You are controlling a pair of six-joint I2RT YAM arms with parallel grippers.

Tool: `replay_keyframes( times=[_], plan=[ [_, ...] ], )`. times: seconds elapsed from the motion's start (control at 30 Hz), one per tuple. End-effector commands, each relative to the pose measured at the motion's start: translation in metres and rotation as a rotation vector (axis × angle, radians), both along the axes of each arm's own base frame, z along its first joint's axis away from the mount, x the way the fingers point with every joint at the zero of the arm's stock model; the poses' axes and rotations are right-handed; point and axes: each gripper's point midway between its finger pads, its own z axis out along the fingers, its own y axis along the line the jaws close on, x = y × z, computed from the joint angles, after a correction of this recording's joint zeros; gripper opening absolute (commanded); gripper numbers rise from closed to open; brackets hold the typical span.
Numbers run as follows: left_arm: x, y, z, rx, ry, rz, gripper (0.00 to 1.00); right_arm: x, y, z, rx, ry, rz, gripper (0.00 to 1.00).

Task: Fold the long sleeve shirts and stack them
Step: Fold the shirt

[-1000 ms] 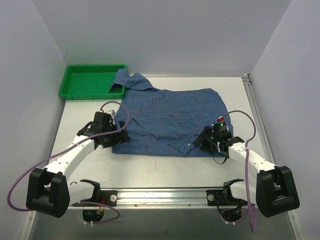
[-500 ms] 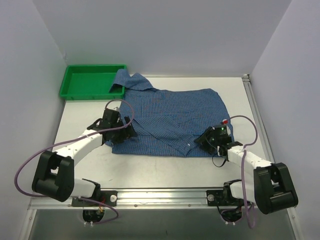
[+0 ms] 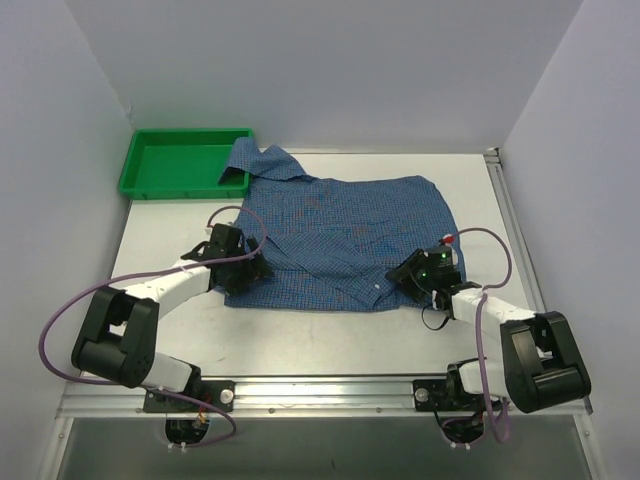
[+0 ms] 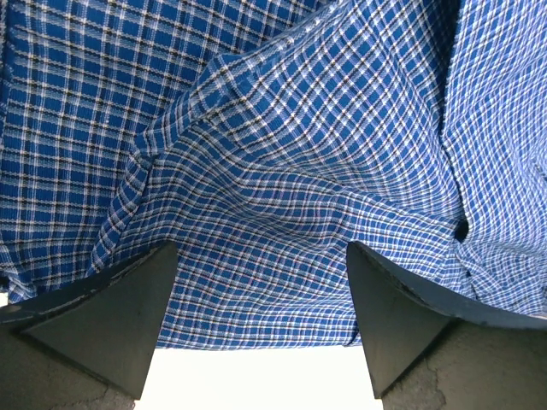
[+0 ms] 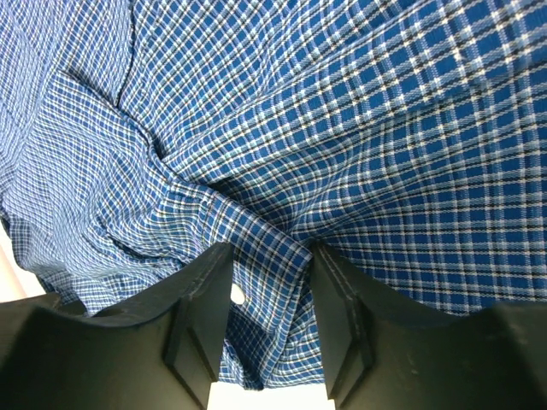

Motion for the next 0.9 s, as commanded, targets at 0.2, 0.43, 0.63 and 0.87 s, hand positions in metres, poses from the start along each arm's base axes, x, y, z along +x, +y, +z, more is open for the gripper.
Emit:
replay_keyframes(
  times=[0.2,0.43,0.63,0.87],
  plan=[
    [-0.012,0.015,-0.013,0.058,0.041,0.046,0.91,-0.003,-0.009,0.012,-0.076,0.0,0.028,0.29],
    [-0.012,0.015,-0.01,0.06,0.035,0.041,0.91,-0.001,-0.005,0.03,-0.071,-0.042,0.07,0.23],
    [-0.012,0.015,-0.01,0.061,0.035,0.038,0.91,0.004,0.007,0.025,-0.041,-0.041,0.109,0.22],
    [-0.013,0.015,-0.011,0.063,0.038,0.037,0.91,0.008,0.013,0.01,-0.036,-0.015,0.119,0.24]
  ],
)
